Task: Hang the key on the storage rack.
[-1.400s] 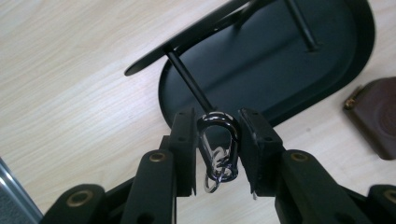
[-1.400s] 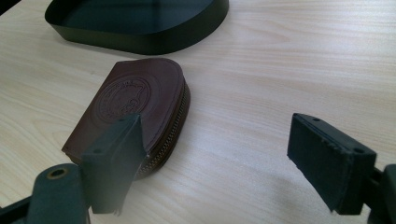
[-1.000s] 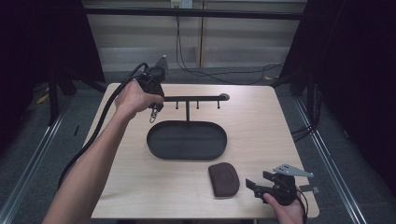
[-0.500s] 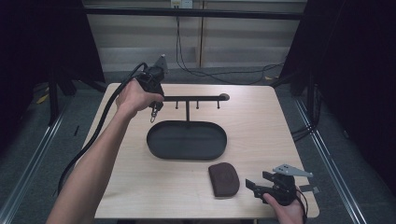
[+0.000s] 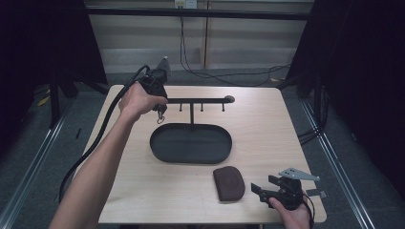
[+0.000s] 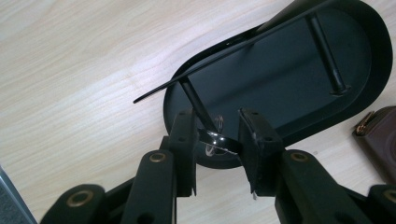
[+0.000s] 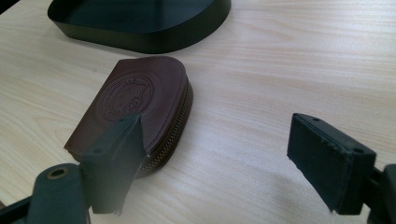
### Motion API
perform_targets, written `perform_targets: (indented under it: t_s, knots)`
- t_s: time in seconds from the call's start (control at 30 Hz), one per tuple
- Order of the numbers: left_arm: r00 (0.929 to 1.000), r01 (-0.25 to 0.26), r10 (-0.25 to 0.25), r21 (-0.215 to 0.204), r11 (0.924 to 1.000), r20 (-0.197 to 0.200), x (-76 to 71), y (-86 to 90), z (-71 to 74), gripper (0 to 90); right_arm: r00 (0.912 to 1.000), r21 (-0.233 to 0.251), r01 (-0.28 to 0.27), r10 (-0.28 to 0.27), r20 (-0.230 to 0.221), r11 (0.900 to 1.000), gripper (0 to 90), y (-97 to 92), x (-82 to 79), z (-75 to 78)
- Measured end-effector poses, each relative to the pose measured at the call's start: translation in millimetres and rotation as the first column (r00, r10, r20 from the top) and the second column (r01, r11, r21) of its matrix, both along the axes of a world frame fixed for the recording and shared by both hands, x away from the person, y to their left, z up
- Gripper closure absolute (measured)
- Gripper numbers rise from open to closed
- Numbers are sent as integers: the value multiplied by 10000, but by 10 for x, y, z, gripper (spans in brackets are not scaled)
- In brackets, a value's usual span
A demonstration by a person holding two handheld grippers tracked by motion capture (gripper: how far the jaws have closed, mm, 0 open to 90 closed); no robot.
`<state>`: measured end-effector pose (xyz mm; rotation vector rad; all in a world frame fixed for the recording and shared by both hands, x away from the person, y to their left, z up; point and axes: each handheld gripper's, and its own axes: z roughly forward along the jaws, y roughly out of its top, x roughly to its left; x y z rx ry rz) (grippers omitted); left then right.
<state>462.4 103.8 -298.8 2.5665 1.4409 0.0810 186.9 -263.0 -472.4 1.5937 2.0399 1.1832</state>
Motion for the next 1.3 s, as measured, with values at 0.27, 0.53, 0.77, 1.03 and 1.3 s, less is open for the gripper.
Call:
perform_targets:
  t_s: [0.27,0.53,0.77,1.03,1.3]
  knots:
    - [10000,-63,62,-105,9999,-71,-3,13,-15,681,10000,13,0,0,5,10000,185,-2,-1,1]
    - [9997,-248,249,-243,9994,15,-9,15,-18,686,10000,31,-18,18,-27,10000,185,-1,3,-1]
    - [9985,-552,552,-168,9983,-27,-11,12,-19,688,10000,41,-24,24,-16,10000,185,-1,2,-1]
    - [9884,-1516,1514,-186,9883,-116,8,-13,-15,688,10000,38,-41,42,-25,10000,186,0,1,1]
    - [9824,-1862,1864,-131,9824,124,36,-13,-56,681,10000,22,-63,63,-8,10000,186,1,-2,3]
